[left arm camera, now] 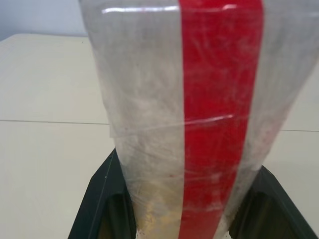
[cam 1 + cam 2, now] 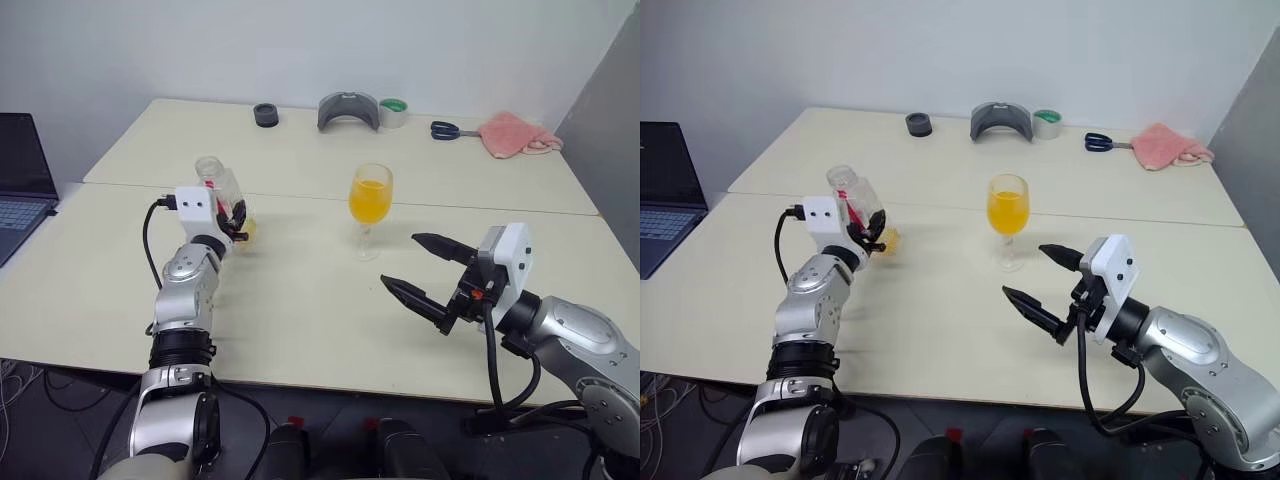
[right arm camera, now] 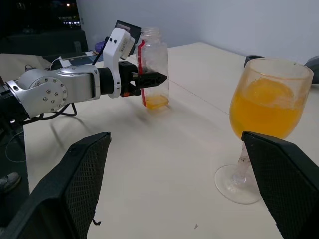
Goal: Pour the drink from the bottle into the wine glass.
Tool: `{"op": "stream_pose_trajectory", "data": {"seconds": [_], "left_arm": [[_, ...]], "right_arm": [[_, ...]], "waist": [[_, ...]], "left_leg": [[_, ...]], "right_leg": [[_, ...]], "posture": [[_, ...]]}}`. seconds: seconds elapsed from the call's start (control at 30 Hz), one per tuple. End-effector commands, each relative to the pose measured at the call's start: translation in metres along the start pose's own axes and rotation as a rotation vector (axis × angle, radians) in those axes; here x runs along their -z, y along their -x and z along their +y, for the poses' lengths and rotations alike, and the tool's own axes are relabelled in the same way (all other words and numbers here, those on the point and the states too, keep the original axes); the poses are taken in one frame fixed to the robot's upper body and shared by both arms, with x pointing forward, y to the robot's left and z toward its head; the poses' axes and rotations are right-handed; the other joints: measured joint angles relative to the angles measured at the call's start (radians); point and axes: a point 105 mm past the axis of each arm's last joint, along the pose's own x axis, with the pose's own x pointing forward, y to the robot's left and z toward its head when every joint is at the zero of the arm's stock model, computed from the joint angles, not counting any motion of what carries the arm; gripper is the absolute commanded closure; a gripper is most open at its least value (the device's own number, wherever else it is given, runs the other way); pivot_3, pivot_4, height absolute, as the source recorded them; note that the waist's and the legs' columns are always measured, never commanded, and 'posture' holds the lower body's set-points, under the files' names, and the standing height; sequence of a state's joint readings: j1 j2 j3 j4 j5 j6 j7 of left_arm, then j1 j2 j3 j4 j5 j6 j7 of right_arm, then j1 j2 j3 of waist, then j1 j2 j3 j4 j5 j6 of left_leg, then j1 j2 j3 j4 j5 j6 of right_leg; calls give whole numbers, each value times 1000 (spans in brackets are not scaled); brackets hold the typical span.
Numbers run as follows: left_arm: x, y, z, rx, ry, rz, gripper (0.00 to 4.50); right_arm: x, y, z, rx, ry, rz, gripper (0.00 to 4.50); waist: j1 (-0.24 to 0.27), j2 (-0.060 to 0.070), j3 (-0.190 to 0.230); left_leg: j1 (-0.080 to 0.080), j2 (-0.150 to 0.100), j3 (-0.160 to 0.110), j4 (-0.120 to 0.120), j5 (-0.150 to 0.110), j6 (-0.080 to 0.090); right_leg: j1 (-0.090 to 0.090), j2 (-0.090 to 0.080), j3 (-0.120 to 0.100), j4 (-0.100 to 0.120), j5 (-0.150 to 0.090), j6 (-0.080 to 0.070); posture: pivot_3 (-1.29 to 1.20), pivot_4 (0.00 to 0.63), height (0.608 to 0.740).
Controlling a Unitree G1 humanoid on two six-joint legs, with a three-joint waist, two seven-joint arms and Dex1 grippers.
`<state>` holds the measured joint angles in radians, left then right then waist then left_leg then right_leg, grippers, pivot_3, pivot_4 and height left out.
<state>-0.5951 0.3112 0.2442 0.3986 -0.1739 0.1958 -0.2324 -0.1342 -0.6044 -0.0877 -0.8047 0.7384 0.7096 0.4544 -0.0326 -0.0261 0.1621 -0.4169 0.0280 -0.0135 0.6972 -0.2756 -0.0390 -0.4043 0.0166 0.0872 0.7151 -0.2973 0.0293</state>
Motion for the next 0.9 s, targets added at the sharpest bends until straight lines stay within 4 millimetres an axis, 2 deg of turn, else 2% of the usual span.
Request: {"op": "stream_pose_trajectory", "data": {"seconds": [0.03,0.63,0.7,0.9], "left_arm": [[-11,0,2,5,-34,-51,2753],[-6,-5,4,-8,-36,-38,2753],[-6,-5,4,-10,-35,-37,2028],[-6,-3,4,-5,-36,-39,223]], "right_arm": [[-13,1,7,-18,24,-58,0],[-13,-3,3,-2,37,-57,0],[-13,-4,3,-2,37,-56,0],[-14,-6,0,1,41,-55,0]], "waist": [[0,0,0],[0,0,0],[0,0,0],[0,0,0]], "left_leg": [[0,0,0,0,0,0],[0,0,0,-1,0,0],[0,0,0,-1,0,0],[0,0,0,-1,0,0]], "right_leg": [[0,0,0,0,0,0],[0,0,0,-1,0,0],[0,0,0,-1,0,0],[0,0,0,-1,0,0]], "posture": [[0,150,740],[0,150,740],[0,150,740],[0,150,740]]}}
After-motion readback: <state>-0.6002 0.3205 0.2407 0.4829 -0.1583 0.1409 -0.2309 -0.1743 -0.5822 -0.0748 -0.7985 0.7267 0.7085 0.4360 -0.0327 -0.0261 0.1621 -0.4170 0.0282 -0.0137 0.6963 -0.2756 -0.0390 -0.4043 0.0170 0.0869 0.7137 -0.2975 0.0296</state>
